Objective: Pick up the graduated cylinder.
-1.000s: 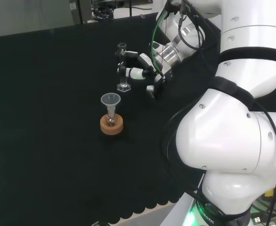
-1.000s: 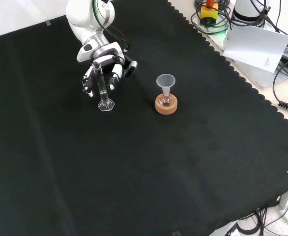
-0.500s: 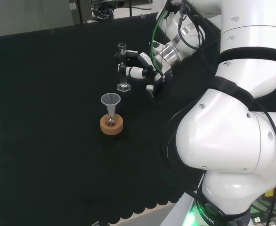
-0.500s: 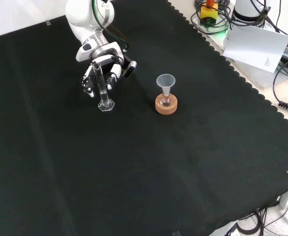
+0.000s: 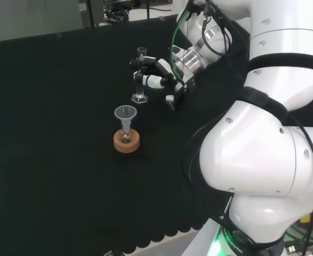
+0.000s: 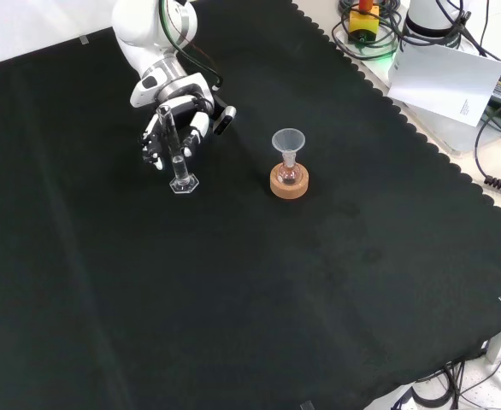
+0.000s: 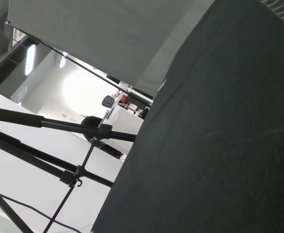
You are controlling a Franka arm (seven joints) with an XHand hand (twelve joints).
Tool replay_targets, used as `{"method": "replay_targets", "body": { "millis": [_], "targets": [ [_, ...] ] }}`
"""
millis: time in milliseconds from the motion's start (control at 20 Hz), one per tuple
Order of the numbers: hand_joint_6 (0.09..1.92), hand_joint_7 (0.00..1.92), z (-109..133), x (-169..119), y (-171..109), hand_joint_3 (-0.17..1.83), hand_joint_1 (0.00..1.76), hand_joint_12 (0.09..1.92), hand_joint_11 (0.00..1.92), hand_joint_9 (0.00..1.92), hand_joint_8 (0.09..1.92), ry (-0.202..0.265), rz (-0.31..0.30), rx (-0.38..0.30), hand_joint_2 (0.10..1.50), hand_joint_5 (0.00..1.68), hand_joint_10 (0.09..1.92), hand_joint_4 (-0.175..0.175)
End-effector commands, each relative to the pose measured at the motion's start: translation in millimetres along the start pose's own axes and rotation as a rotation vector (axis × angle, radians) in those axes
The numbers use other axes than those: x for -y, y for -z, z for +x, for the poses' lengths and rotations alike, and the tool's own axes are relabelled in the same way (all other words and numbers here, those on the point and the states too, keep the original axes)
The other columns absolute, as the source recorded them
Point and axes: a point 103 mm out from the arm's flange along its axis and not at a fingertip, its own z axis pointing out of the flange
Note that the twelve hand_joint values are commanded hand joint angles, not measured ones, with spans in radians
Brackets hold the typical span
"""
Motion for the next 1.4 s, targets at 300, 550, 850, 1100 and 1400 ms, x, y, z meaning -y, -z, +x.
{"method": "replay_targets", "body": {
  "millis": [300, 550, 850, 1100, 1400],
  "targets": [
    [0.61, 0.66, 0.8, -1.4, -0.5, -0.17, 1.10, 1.11, 0.74, 0.94, 0.58, -0.004, 0.006, 0.020, 1.12, 0.59, 0.37, -0.011],
    [0.64, 0.72, 4.2, -0.5, 0.7, -0.17, 1.11, 1.07, 0.80, 1.00, 0.56, -0.001, 0.011, 0.053, 1.14, 0.66, 0.34, 0.003],
    [1.01, 0.96, 13.2, -0.3, 4.5, -0.05, 1.07, 0.95, 1.04, 1.19, 0.55, -0.024, 0.010, 0.229, 1.17, 0.89, 0.27, 0.006],
    [1.01, 1.22, 21.7, 0.1, 14.4, -0.03, 1.09, 0.77, 1.29, 1.40, 0.37, -0.028, 0.041, 0.365, 1.13, 0.99, 0.11, -0.016],
    [1.00, 1.29, 34.9, 2.9, 28.3, -0.04, 1.10, 0.74, 1.34, 1.45, 0.32, -0.018, 0.082, 0.453, 1.13, 1.00, 0.09, -0.026]
  ]
}}
